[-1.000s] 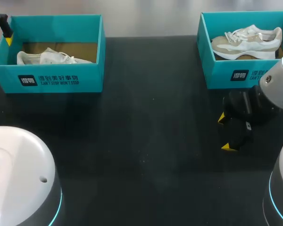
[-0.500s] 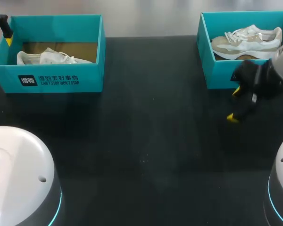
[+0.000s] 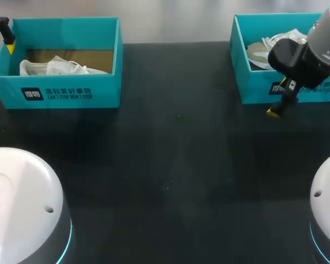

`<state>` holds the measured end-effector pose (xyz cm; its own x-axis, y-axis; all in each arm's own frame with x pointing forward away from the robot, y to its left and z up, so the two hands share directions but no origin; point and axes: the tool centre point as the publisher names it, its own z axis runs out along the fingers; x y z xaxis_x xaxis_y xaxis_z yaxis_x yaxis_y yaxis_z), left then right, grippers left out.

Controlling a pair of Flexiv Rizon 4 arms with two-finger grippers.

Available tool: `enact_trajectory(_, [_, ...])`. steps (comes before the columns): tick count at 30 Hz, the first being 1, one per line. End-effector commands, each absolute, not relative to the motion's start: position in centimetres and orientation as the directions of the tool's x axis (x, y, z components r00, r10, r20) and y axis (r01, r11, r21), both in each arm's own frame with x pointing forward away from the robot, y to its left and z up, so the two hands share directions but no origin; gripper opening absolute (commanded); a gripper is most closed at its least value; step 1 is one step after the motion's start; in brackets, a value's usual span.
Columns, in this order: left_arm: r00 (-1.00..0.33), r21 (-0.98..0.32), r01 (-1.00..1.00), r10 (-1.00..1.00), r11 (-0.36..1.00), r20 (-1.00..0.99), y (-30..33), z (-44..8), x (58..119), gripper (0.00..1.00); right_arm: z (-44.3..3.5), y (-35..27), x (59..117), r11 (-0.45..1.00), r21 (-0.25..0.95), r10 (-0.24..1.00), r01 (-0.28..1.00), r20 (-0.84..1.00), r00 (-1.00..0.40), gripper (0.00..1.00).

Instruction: Take the shoe out of the shoebox, open the shoe tongue, remove and reinsert the insole, then place the shoe into the shoebox

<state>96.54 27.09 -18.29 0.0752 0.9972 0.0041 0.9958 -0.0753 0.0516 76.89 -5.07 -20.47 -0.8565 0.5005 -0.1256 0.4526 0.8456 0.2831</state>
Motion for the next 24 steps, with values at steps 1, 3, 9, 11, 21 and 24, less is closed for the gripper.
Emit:
enact_trajectory(1, [0.076, 0.052, 0.996, 0.997, -0.076, 0.006, 27.1, -18.2, 96.5, 1.0, -20.7, -4.9, 77.1, 0.846, 0.279, 0.502, 0.455, -0.125, -0.856, 1.0])
enact_trajectory(3, [0.076, 0.052, 0.996, 0.997, -0.076, 0.006, 27.1, -18.2, 96.5, 1.0, -20.7, -4.9, 77.1, 0.846, 0.279, 0.502, 0.455, -0.125, -0.856, 1.0])
enact_trajectory(9, [0.076, 0.052, 0.996, 0.997, -0.076, 0.006, 27.1, -18.2, 96.5, 1.0, -18.9, -8.2, 84.5, 0.627, 0.274, 0.777, 0.73, -0.14, -0.614, 1.0])
enact_trajectory(11, [0.076, 0.052, 0.996, 0.997, -0.076, 0.006, 27.1, -18.2, 96.5, 1.0, -17.9, -9.2, 86.4, 0.574, 0.277, 0.818, 0.771, -0.14, -0.558, 1.0])
enact_trajectory(21, [0.076, 0.052, 0.996, 0.997, -0.076, 0.006, 27.1, -18.2, 96.5, 1.0, -15.3, -11.3, 92.5, 0.416, 0.163, 0.897, 0.895, -0.237, -0.374, 1.0])
enact_trajectory(24, [0.076, 0.052, 0.996, 0.997, -0.076, 0.006, 27.1, -18.2, 96.5, 1.0, -15.3, -11.3, 92.5, 0.416, 0.163, 0.897, 0.895, -0.237, -0.374, 1.0])
